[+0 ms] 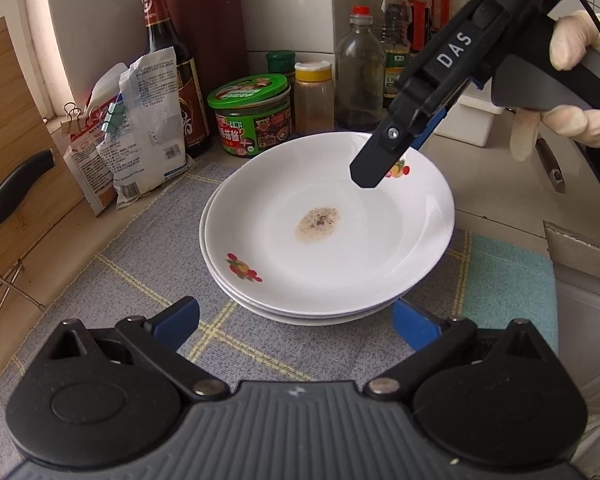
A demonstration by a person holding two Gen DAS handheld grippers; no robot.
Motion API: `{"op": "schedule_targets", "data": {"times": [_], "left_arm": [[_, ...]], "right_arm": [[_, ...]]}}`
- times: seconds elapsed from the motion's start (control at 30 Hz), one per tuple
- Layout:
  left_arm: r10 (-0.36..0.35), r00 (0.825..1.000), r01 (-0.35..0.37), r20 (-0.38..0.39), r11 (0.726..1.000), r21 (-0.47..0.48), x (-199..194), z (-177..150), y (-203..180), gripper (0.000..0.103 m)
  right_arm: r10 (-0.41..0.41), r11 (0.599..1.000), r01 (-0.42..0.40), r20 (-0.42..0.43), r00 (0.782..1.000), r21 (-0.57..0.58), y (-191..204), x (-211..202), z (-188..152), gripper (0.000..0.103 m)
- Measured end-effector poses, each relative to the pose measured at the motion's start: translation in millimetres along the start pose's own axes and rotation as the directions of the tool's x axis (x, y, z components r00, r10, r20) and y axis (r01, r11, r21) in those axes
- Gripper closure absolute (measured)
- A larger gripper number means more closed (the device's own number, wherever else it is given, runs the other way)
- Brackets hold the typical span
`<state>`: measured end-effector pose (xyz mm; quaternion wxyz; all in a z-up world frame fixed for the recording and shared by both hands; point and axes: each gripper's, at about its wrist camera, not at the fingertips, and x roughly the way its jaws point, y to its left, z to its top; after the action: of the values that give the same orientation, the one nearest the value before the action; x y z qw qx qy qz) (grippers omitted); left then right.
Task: Organize plates and bowls
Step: 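Open the right tool and withdraw it from the plate stack, then move the left tool toward the plain white bowl on the towel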
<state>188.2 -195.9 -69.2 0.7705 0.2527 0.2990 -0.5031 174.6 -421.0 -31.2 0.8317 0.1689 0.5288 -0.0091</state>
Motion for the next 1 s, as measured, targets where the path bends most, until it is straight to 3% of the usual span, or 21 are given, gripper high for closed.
{"op": "schedule_targets", "data": {"times": [0.3, 0.4, 0.53, 0.77, 0.9, 1.0], "left_arm": [[0.039, 0.998, -0.037, 0.041, 0.998, -0.043, -25, -6, 1, 0.001], [0.061, 0.996, -0.056, 0.058, 0.994, -0.091, -39, -11, 5, 0.001], [0.103, 0.991, -0.089, 0.082, 0.983, -0.162, -63, -23, 13, 0.001], [0.195, 0.973, -0.159, 0.120, 0.952, -0.260, -104, -53, 23, 0.001], [0.245, 0.965, -0.205, 0.089, 0.924, -0.322, -121, -70, 25, 0.001], [0.296, 0.954, -0.257, 0.053, 0.893, -0.368, -132, -81, 23, 0.001]], "right_arm": [[-0.007, 0.997, 0.016, 0.114, 0.993, -0.077, 19, -21, -10, 0.000], [0.007, 0.993, 0.015, 0.191, 0.982, -0.117, 33, -27, -18, 0.000], [-0.043, 0.978, 0.100, 0.295, 0.954, -0.182, 61, -26, -37, 0.000], [-0.068, 0.945, 0.188, 0.398, 0.915, -0.270, 113, -22, -71, 0.000], [-0.044, 0.918, 0.194, 0.397, 0.917, -0.346, 140, -13, -82, 0.000], [-0.001, 0.900, 0.159, 0.361, 0.933, -0.407, 157, -4, -88, 0.000]]}}
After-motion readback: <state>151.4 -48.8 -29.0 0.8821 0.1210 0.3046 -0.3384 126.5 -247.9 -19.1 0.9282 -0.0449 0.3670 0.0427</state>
